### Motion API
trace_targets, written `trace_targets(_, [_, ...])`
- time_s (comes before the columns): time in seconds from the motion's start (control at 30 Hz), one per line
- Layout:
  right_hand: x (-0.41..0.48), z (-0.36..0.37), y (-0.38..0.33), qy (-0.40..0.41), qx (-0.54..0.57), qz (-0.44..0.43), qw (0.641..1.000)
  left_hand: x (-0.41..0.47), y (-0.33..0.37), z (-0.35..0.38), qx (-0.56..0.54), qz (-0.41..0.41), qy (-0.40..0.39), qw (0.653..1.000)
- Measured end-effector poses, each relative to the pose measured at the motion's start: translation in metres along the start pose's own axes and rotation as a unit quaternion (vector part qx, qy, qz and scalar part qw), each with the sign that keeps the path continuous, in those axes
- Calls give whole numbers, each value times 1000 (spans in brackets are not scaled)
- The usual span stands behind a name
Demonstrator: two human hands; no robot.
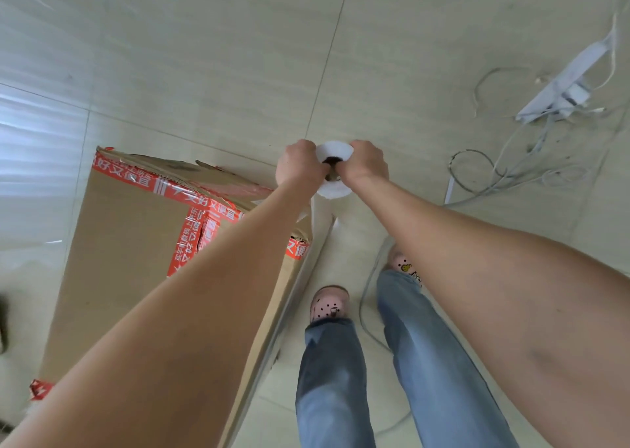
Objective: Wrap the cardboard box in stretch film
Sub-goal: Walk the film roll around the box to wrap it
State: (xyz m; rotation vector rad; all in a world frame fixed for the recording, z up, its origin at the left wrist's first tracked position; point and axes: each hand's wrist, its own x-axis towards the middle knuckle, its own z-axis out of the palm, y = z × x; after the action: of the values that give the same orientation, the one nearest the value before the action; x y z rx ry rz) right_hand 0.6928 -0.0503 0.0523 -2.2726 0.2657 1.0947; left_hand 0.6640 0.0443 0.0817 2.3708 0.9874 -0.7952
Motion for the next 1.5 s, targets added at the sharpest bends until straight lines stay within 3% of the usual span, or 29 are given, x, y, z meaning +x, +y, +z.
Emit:
trace_targets(0.2, [13,3,-1,-15,-32,-45,998,18,6,2,26,24,-25,999])
trace_targets(0.4, [21,2,-11,5,-51,-102,993,31,7,-8,69,15,0,997])
trace_targets(0.5, [25,8,-24,-12,23,-51,998,38,-5,-17,35,-13,19,999])
trace_targets(0.63, [24,18,-39,-125,128,75,981,48,-16,-24,-5,-49,34,998])
trace_targets(0.77, [35,24,-59,-100,180,66,976,62,-21,-33,-17,-61,26,998])
trace_targets(1.0, [53,31,-87,-52,24,-54,997,85,-31,-41,-3,-31,25,999])
trace_targets(1.3, [70,38,-108,-33,-152,-199,968,101,-46,-36,-55,-76,74,993])
trace_targets(1.4, [79,45,-109,-12,-119,-137,983,107,-51,-39,-53,-76,79,993])
trace_targets(1.5, [83,49,-110,-59,-31,-41,997,114,-52,-42,18,-56,63,996])
